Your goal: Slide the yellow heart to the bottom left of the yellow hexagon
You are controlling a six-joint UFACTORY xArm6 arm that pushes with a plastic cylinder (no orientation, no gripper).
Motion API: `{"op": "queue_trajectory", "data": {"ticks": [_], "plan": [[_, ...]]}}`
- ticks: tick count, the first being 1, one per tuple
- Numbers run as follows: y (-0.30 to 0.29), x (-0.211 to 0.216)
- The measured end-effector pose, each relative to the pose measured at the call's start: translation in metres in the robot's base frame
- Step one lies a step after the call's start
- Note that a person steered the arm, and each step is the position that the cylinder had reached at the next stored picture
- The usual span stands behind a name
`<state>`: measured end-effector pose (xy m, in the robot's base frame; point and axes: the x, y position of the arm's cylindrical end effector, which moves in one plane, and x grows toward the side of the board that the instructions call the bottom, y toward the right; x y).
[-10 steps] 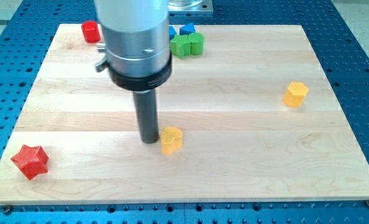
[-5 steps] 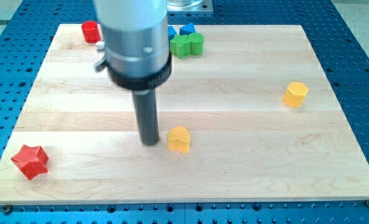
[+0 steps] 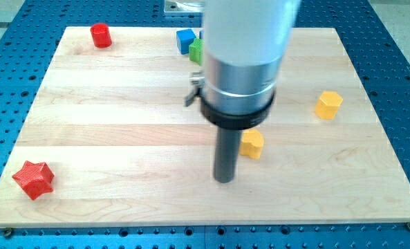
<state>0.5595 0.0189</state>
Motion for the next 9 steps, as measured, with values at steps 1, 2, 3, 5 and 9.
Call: {"op": "queue_trajectory", "data": {"ticks": [1,2,3,5,9], "plan": [[0.042,0.011],[0.042,-0.019],[0.046,-0.073],[0.101,-0.105],[0.143,-0.079]]}}
